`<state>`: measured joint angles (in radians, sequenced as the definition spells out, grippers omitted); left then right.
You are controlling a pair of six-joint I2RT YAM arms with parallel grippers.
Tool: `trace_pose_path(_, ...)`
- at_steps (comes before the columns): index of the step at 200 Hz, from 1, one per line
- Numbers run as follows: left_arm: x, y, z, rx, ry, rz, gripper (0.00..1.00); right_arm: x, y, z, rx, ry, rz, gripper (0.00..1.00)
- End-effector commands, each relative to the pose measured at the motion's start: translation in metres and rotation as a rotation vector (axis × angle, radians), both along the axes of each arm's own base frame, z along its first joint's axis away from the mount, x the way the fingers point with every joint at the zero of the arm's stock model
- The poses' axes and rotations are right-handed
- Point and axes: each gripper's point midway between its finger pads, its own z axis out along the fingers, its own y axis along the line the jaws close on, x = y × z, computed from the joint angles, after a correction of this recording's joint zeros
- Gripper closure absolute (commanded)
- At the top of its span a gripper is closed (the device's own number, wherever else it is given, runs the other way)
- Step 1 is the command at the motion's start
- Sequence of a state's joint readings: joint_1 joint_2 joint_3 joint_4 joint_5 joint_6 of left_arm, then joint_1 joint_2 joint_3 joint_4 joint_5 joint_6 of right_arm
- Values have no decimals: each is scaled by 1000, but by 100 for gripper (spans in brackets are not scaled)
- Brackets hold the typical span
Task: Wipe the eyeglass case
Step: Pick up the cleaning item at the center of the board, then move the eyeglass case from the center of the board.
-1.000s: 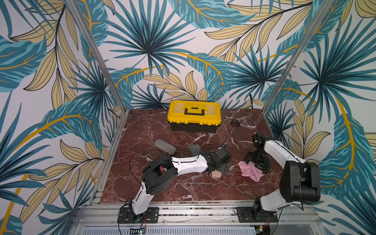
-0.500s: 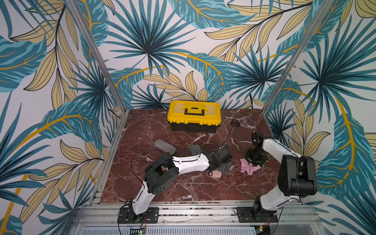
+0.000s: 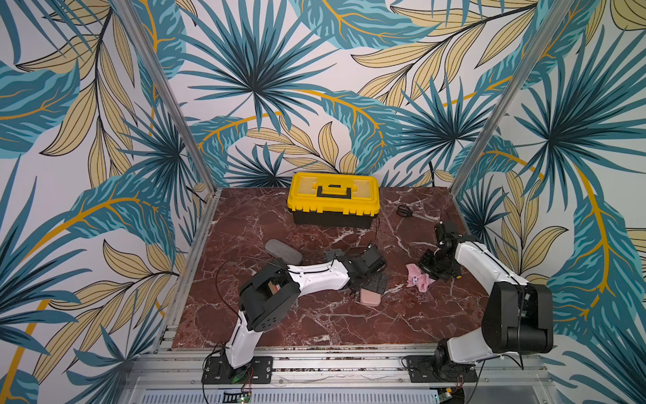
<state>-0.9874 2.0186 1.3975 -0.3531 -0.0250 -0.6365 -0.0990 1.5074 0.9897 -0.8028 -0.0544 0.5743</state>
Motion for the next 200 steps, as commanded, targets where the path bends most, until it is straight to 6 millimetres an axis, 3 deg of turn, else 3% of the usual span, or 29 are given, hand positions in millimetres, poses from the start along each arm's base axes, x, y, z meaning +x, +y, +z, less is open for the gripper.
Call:
trace_pose_path(1, 7, 4, -2, -66, 35, -2, 0, -7, 5, -11, 17, 21, 33, 83)
trace_pose_path(16, 6, 21, -14, 7, 71, 26, 0, -9, 6, -13, 18, 28, 40, 83)
trace_pose_path(49, -13, 91, -28, 231, 79, 107, 0, -10, 4, -10, 6, 17, 55, 83)
trace_pose_path(76, -15, 125, -24, 362, 69, 151, 0, -7, 10, -12, 39, 17, 56, 83)
trace_pose_path(88, -15, 112, -11, 312, 55, 138, 0, -9, 11, -12, 43, 12, 57, 83)
trace_pose_path(112, -20, 47, 16, 138, 11, 47, 0, -12, 9, -10, 27, 17, 67, 83)
trace_pose_path(139, -22, 4, 13, 98, 27, -1, 0, -12, 9, -9, 26, 10, 68, 83)
trace_pose_path(164, -13, -6, -1, 125, 20, 2, 0, -11, 10, -10, 35, 11, 71, 83)
trace_pose_path(200, -1, 12, -20, 322, -11, 11, 0, -8, 10, -7, 35, -1, 75, 83)
